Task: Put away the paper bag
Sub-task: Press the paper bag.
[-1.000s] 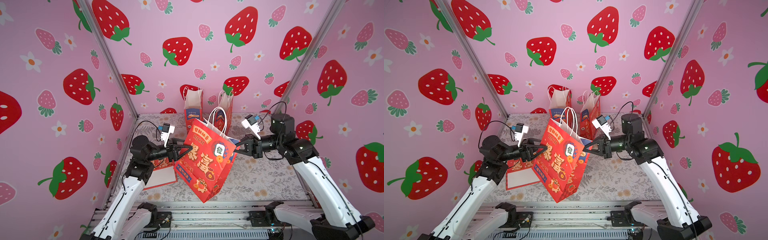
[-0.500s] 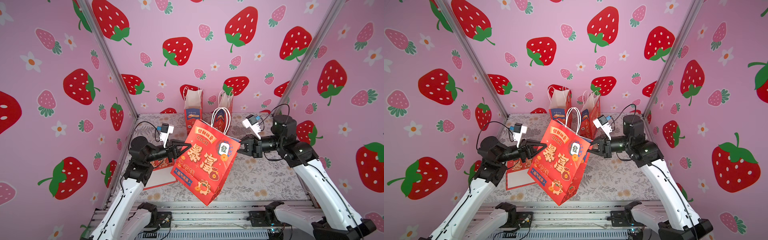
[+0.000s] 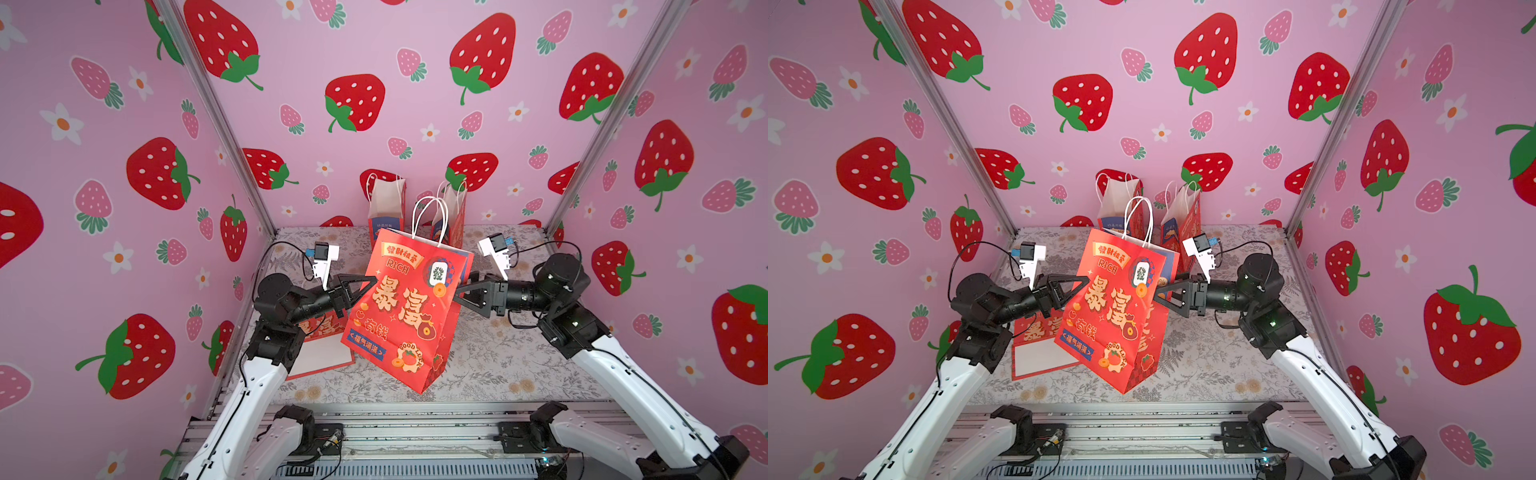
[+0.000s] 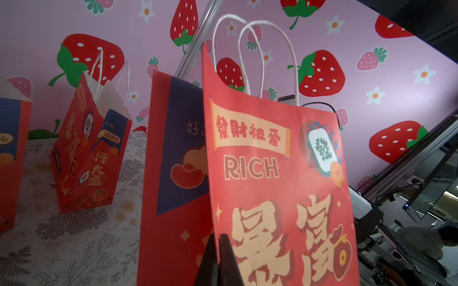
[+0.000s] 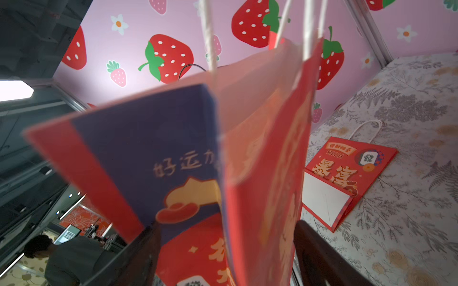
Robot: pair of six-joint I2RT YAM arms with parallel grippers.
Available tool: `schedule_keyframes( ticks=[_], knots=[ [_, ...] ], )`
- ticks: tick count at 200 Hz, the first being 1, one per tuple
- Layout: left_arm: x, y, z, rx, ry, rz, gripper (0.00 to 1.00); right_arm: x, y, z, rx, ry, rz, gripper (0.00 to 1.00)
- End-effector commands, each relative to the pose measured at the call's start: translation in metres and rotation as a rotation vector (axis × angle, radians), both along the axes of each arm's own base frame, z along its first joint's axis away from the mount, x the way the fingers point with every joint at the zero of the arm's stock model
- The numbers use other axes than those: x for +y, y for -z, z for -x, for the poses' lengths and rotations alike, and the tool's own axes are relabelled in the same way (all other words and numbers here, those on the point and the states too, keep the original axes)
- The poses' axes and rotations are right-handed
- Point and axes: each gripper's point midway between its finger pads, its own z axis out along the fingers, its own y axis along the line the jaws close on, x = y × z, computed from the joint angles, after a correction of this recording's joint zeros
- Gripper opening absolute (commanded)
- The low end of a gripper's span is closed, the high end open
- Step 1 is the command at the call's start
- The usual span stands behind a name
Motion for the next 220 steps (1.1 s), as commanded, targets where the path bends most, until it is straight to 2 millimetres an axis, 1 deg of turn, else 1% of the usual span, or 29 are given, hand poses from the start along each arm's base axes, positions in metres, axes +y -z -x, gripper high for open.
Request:
schedule_keyframes(
  ticks=[1,29,39,51,68,90,114,140,157,173,177,188,207,220],
  knots=[
    [0.007,-0.011,0.001,-0.046,-0.035,0.024,0.0,-0.006,-0.029,0.005,-0.077,0.041,-0.082,0.9],
    [0.013,-0.013,0.001,-0.051,-0.059,0.034,0.0,-0.01,-0.043,0.012,-0.104,0.046,-0.127,0.99],
    [0.013,-0.012,0.0,-0.048,-0.058,0.033,0.0,-0.009,-0.045,0.013,-0.104,0.044,-0.131,1.0],
    [0.013,-0.012,-0.001,-0.044,-0.057,0.035,0.0,-0.005,-0.043,0.01,-0.093,0.053,-0.118,0.99],
    [0.012,-0.013,-0.001,-0.046,-0.051,0.04,0.0,0.002,-0.038,0.004,-0.08,0.084,-0.084,0.91],
    [0.013,-0.015,0.001,-0.054,-0.051,0.042,0.0,0.013,-0.031,-0.006,-0.076,0.132,-0.035,0.84],
    [0.012,-0.016,0.003,-0.059,-0.045,0.045,0.0,0.024,-0.023,-0.015,-0.086,0.175,0.02,0.79],
    [0.012,-0.017,0.004,-0.063,-0.043,0.046,0.0,0.031,-0.02,-0.022,-0.091,0.197,0.057,0.74],
    [0.012,-0.018,0.005,-0.07,-0.043,0.046,0.0,0.031,-0.023,-0.024,-0.101,0.215,0.062,0.64],
    [0.012,-0.02,0.007,-0.075,-0.04,0.049,0.0,0.029,-0.023,-0.027,-0.105,0.242,0.065,0.53],
    [0.013,-0.02,0.007,-0.075,-0.042,0.049,0.0,0.028,-0.024,-0.028,-0.107,0.249,0.066,0.48],
    [0.013,-0.021,0.007,-0.079,-0.043,0.05,0.0,0.027,-0.025,-0.029,-0.109,0.262,0.065,0.42],
    [0.013,-0.023,0.009,-0.086,-0.046,0.054,0.0,0.026,-0.027,-0.031,-0.112,0.269,0.061,0.33],
    [0.014,-0.026,0.011,-0.097,-0.051,0.058,0.0,0.026,-0.029,-0.031,-0.115,0.27,0.058,0.3]
  ],
)
